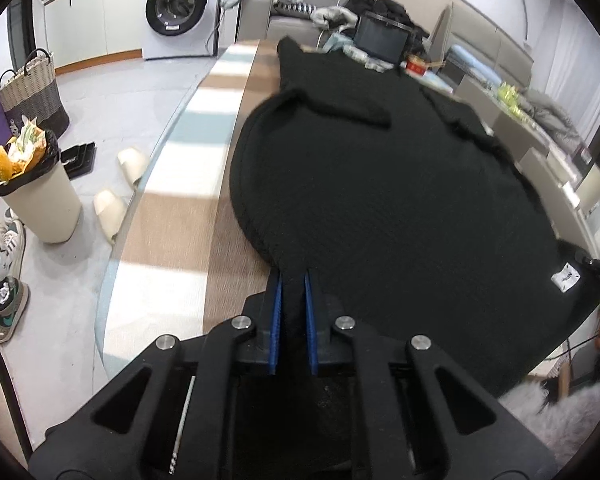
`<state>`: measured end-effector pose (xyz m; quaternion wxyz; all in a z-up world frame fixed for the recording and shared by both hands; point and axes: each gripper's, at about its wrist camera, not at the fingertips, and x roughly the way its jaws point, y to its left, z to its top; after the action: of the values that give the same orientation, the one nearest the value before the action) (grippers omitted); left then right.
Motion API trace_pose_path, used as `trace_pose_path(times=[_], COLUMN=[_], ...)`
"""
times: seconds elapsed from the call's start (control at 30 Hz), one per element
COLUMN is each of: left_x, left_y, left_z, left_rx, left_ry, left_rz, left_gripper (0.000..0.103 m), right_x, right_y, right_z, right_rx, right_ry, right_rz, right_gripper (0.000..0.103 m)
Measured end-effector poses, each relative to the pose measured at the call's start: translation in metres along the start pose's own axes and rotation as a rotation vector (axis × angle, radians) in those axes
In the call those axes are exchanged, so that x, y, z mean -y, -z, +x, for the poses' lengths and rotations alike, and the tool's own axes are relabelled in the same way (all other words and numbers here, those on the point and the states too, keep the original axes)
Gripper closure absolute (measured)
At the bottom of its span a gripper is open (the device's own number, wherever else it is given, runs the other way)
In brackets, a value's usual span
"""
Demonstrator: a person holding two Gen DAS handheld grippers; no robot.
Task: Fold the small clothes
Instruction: 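Grasp the hem near the JIAXU label with both tools and lift toward the collar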
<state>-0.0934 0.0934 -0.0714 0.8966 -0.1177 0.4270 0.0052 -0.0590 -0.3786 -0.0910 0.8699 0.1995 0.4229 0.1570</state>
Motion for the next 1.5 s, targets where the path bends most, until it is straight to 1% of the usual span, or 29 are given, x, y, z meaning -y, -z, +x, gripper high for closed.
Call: trace_pose_path(times=[0.1, 0.17, 0.23, 0.33, 0.47, 0.5, 0.57, 0.63, 0.73, 0.8, 0.9, 0.93, 1.0, 1.07, 1.1, 1.13, 1.17, 1.2, 1.23, 1.27, 1.3, 1.33, 1.43, 1.5], left_x=[0.002, 0.003, 0.005, 0.008, 0.010, 0.008, 0.004, -0.001, -0.012, -0.019, -0.024, -0.026, -0.028, -0.029, -0.029, -0.028, -0.028, -0.027, -0.026, -0.025, -0.024, -0.023, -0.021, -0.017], left_y=[-0.015, -0.029, -0.044, -0.066, -0.093, -0.098, -0.107, -0.114, -0.123, -0.127, -0.135, -0.137, -0.142, -0.144, -0.145, -0.145, -0.145, -0.144, -0.144, -0.145, -0.145, -0.145, -0.148, -0.149], left_z=[-0.010, -0.013, -0.014, -0.010, 0.008, 0.014, 0.028, 0.039, 0.055, 0.065, 0.081, 0.085, 0.094, 0.103, 0.108, 0.110, 0.113, 0.115, 0.118, 0.121, 0.123, 0.127, 0.141, 0.149], left_rx=[0.052, 0.085, 0.114, 0.155, 0.171, 0.168, 0.159, 0.152, 0.142, 0.132, 0.118, 0.114, 0.102, 0.079, 0.065, 0.059, 0.053, 0.048, 0.039, 0.035, 0.037, 0.038, 0.009, -0.004], left_ry=[0.035, 0.047, 0.037, 0.040, 0.036, 0.035, 0.023, 0.024, 0.005, 0.006, -0.022, -0.036, -0.033, -0.034, -0.043, -0.053, -0.061, -0.069, -0.075, -0.077, -0.073, -0.068, -0.051, -0.068], left_rz=[-0.020, -0.029, -0.024, -0.019, -0.017, -0.020, -0.036, -0.056, -0.089, -0.109, -0.127, -0.130, -0.136, -0.137, -0.132, -0.128, -0.121, -0.113, -0.107, -0.106, -0.106, -0.107, -0.109, -0.096], left_gripper=[0.095, 0.095, 0.095, 0.095, 0.095, 0.095, 0.095, 0.095, 0.095, 0.095, 0.096, 0.096, 0.096, 0.096, 0.096, 0.096, 0.093, 0.085, 0.078, 0.063, 0.052, 0.051, 0.050, 0.050], right_x=[-0.005, -0.007, -0.005, -0.003, -0.004, -0.004, -0.008, -0.005, -0.001, 0.000, 0.004, 0.003, -0.002, -0.006, -0.007, -0.007, -0.005, -0.002, 0.002, 0.006, 0.010, 0.014, 0.024, 0.026], right_y=[-0.014, -0.023, -0.033, -0.044, -0.058, -0.061, -0.070, -0.080, -0.093, -0.101, -0.107, -0.110, -0.115, -0.120, -0.122, -0.125, -0.125, -0.126, -0.126, -0.125, -0.125, -0.125, -0.130, -0.133], right_z=[-0.008, -0.015, -0.022, -0.020, -0.008, -0.006, 0.000, 0.004, 0.013, 0.021, 0.036, 0.041, 0.049, 0.060, 0.065, 0.071, 0.074, 0.075, 0.075, 0.074, 0.074, 0.074, 0.082, 0.093], right_rx=[0.062, 0.132, 0.212, 0.259, 0.273, 0.273, 0.282, 0.299, 0.318, 0.318, 0.314, 0.302, 0.280, 0.239, 0.210, 0.167, 0.134, 0.116, 0.107, 0.109, 0.111, 0.112, 0.075, 0.039], right_ry=[-0.036, -0.075, -0.139, -0.183, -0.157, -0.140, -0.079, -0.086, -0.057, -0.015, -0.024, -0.012, 0.008, 0.021, 0.037, 0.067, 0.102, 0.135, 0.162, 0.182, 0.198, 0.203, 0.177, 0.137], right_rz=[0.012, 0.021, 0.045, 0.067, 0.069, 0.064, 0.042, 0.068, 0.087, 0.094, 0.115, 0.109, 0.083, 0.055, 0.048, 0.036, 0.022, 0.012, 0.001, -0.002, -0.002, -0.003, 0.007, 0.002], right_gripper=[0.098, 0.098, 0.098, 0.098, 0.098, 0.098, 0.098, 0.098, 0.098, 0.098, 0.098, 0.098, 0.098, 0.095, 0.089, 0.085, 0.081, 0.074, 0.063, 0.056, 0.052, 0.052, 0.052, 0.052])
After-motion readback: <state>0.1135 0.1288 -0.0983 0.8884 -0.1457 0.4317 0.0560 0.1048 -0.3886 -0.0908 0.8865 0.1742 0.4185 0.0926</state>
